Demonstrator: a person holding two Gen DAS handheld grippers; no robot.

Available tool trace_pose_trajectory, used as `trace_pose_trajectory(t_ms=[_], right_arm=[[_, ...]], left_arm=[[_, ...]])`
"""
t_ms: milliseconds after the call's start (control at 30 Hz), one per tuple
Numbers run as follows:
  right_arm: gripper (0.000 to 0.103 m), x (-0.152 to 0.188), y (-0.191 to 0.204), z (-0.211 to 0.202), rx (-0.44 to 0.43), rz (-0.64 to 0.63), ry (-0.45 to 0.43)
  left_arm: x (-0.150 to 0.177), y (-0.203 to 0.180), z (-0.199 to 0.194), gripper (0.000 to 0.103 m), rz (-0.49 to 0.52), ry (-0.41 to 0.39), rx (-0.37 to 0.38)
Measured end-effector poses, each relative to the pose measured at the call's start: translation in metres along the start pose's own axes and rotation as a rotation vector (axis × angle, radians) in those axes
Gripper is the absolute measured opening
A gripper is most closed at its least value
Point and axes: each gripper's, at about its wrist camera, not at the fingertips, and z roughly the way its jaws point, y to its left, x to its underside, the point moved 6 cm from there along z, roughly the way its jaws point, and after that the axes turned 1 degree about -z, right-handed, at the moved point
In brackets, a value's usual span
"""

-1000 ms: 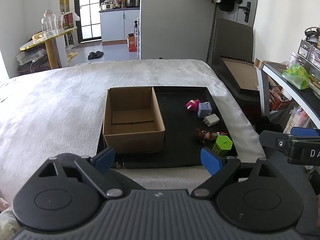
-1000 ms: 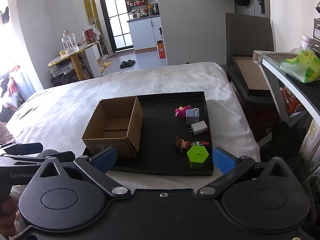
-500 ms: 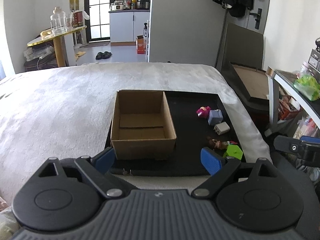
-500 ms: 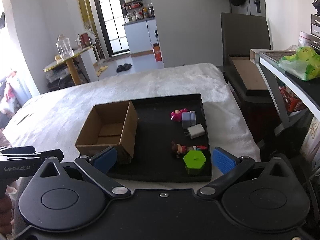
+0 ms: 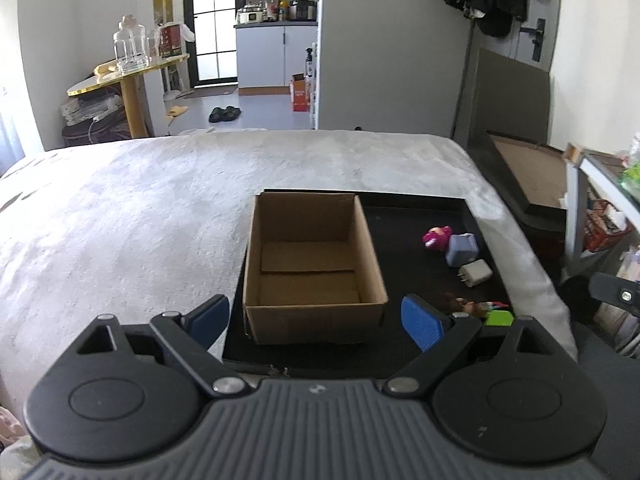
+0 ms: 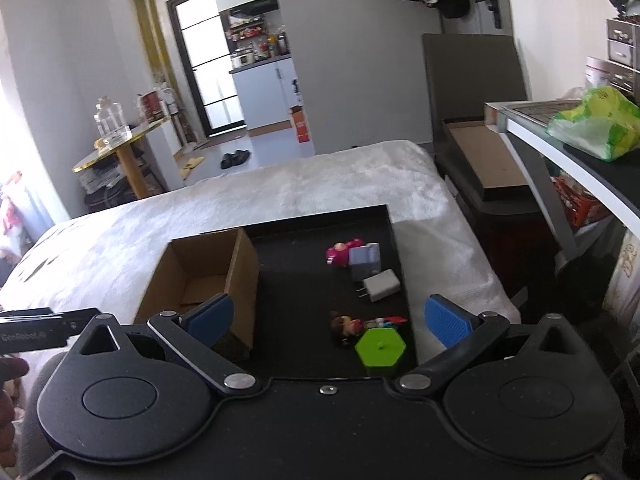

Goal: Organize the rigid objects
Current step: 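Move the right gripper down onto the green hexagonal block and close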

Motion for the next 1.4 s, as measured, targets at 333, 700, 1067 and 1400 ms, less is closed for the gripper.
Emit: trace_pose_trajectory(t_ms=[333, 700, 1067, 1400], right_arm=[[0.103, 0.012, -0.033, 0.020, 0.077, 0.110, 0.029], [0.087, 0.029, -0.063, 0.065, 0.117, 0.209, 0.059], [0.081, 0.054, -0.048, 0.124, 0.107, 0.186, 0.164], [0.075, 0.073, -0.044, 0.162, 0.154, 0.167, 0.211]], left_arm=[[-0.010, 0.016, 0.025, 0.092, -0.015, 0.022, -0.058], [-0.013, 0.045, 0.074, 0.085, -0.055, 0.086, -0.110], [-0.008, 0.070, 0.116, 0.071, -0.110, 0.161, -0.146], [0.001, 0.075, 0.149, 0.062, -0.122, 0.229, -0.155]])
